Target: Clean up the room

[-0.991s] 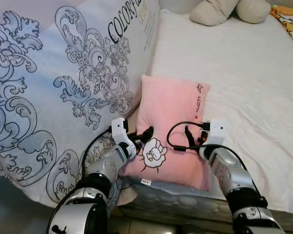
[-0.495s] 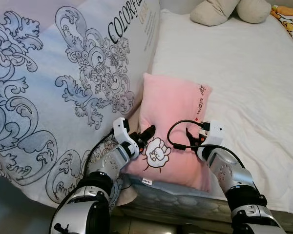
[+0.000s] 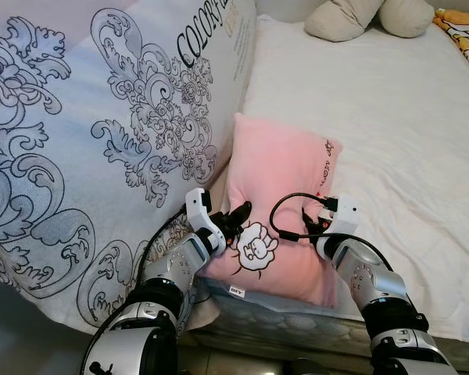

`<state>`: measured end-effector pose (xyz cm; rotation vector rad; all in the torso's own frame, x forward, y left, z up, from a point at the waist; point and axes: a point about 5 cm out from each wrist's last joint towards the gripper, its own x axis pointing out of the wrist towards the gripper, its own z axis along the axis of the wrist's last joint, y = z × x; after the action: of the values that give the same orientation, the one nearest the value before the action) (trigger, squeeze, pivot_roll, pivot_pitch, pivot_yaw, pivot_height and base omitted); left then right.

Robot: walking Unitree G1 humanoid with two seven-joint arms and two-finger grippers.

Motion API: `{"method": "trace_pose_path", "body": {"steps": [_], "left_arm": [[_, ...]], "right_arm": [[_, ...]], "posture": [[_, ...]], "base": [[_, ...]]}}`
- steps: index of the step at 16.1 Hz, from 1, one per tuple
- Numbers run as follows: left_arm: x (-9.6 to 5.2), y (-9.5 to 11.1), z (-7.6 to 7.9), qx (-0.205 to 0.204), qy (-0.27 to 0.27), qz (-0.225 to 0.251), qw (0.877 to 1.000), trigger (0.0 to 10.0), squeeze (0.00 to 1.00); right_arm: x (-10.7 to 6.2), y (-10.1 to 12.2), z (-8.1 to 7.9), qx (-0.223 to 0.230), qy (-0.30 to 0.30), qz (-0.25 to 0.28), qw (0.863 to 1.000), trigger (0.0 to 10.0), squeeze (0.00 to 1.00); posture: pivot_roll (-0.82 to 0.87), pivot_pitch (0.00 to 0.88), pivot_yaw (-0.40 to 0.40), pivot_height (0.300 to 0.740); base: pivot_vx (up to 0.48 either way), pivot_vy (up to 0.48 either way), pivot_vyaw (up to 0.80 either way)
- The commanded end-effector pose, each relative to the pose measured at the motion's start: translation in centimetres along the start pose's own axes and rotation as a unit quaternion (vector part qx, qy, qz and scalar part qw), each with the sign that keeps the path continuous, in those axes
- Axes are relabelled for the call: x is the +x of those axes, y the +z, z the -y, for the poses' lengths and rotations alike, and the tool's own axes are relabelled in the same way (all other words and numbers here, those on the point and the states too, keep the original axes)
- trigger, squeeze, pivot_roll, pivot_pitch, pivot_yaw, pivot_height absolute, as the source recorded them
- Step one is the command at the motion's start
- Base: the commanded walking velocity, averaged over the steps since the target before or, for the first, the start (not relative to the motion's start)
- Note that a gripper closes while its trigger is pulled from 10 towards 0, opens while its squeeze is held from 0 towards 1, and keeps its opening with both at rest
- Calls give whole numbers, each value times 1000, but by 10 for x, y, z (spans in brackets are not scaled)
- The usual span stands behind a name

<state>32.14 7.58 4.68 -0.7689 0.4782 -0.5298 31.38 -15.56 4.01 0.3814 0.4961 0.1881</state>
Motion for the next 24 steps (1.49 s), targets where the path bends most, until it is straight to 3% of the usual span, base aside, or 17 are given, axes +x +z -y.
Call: {"method": "trace_pose_path", "body": {"steps": [1,5,8,11,16,19,20,24], "left_arm": [[2,-12,5,1,-17,-27,999,0,0],[-5,13,11,42,-29,9,999,0,0],[-19,48,37,84,-59,59,993,0,0],[-35,67,55,114,-73,85,987,0,0],[-52,78,77,151,-67,95,982,0,0],[-57,83,79,187,-55,81,977,0,0],[-55,93,87,206,-58,80,974,0,0],[-57,101,106,219,-71,88,969,0,0]], "right_arm": [[2,-19,-10,7,20,-41,999,0,0],[6,-3,-26,-18,50,-10,999,0,0],[11,21,-42,-23,79,24,996,0,0],[12,33,-51,-22,95,41,994,0,0],[24,27,-45,-32,78,25,996,0,0],[27,10,-37,-36,55,-7,998,0,0],[29,1,-37,-32,51,-19,998,0,0],[31,9,-35,-48,45,-16,998,0,0]], "posture": [[-151,71,105,740],[-148,70,107,740],[-148,70,107,740],[-108,65,107,740],[-76,63,106,740],[-56,68,103,740],[-56,68,103,740],[-42,72,114,740]], "base": [[0,0,0],[0,0,0],[0,0,0],[0,0,0],[0,0,0],[0,0,0],[0,0,0],[0,0,0]]}}
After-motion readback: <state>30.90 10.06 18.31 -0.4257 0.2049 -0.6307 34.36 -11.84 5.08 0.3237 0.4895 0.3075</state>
